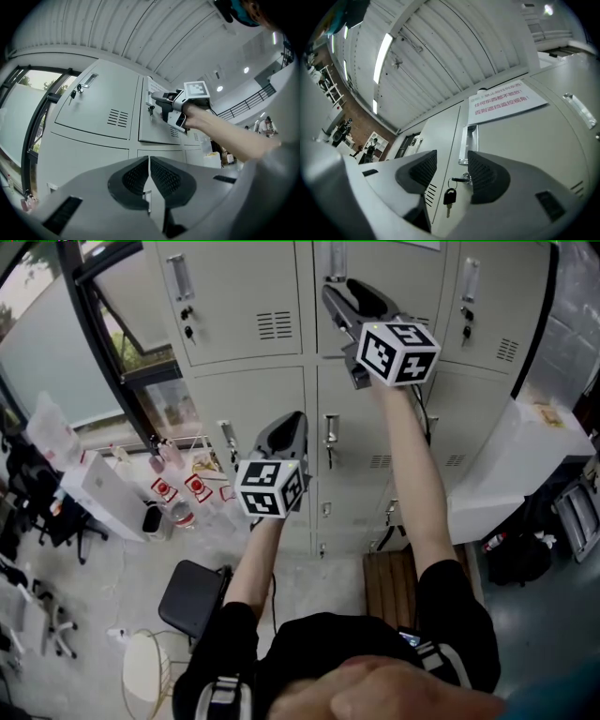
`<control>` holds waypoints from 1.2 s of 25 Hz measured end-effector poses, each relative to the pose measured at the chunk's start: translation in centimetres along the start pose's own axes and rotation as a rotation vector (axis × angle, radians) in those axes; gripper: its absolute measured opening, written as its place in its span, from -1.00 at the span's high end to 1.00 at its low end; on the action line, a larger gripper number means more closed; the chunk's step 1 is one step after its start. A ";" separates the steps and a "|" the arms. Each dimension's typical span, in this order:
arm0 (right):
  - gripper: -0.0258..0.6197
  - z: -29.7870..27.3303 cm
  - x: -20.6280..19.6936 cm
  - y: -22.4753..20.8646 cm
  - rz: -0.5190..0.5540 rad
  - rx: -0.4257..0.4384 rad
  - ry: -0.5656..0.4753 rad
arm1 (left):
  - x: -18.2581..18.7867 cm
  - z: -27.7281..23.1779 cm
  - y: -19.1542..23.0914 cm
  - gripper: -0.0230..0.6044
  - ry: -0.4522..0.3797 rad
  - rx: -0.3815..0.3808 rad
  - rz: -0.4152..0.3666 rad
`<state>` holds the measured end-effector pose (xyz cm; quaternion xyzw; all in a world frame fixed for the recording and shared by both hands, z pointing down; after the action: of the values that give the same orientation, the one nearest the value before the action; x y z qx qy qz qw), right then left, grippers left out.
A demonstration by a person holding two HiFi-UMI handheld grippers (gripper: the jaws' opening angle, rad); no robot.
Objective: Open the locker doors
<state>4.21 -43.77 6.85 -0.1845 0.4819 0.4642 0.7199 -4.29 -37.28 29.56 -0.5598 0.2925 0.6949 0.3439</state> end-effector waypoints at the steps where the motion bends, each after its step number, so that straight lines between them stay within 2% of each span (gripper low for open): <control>1: 0.27 -0.5 0.1 0.0 0.004 0.015 0.017 | -0.1 0.0 0.1 0.89 0.004 0.003 0.000; 11: 0.25 -3.6 0.5 -0.3 0.136 -0.014 0.147 | -1.0 0.9 1.8 0.89 0.004 0.032 0.040; 16: 0.20 -4.6 1.2 -1.1 0.140 -0.097 0.180 | -1.5 0.9 2.0 0.89 0.009 0.022 0.064; 19: 0.20 -4.8 1.2 -1.1 0.190 -0.145 0.195 | -1.2 1.5 2.3 0.89 -0.007 0.005 0.109; 23: 0.20 -5.5 0.9 -0.4 0.277 -0.187 0.211 | -0.8 1.9 3.1 0.89 -0.024 0.013 0.118; 26: 0.20 -6.3 0.5 -0.4 0.257 -0.205 0.229 | -0.9 2.3 3.7 0.89 -0.027 0.019 0.128; 30: 0.39 -6.7 0.1 -0.8 0.257 -0.236 0.232 | -1.3 2.6 4.6 0.89 -0.025 0.027 0.146</control>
<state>1.43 -48.94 3.50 -0.2570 0.5234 0.5809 0.5680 -9.35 -38.13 31.50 -0.5235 0.3376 0.7211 0.3033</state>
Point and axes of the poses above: the fingertips, and each gripper's own axes: z backward along the fingers, y to its left, x out of its top, the point moved 1 cm from there along z, backward along the fingers, and after that the axes turned 3 degrees about -x, right-handed, at the moved point
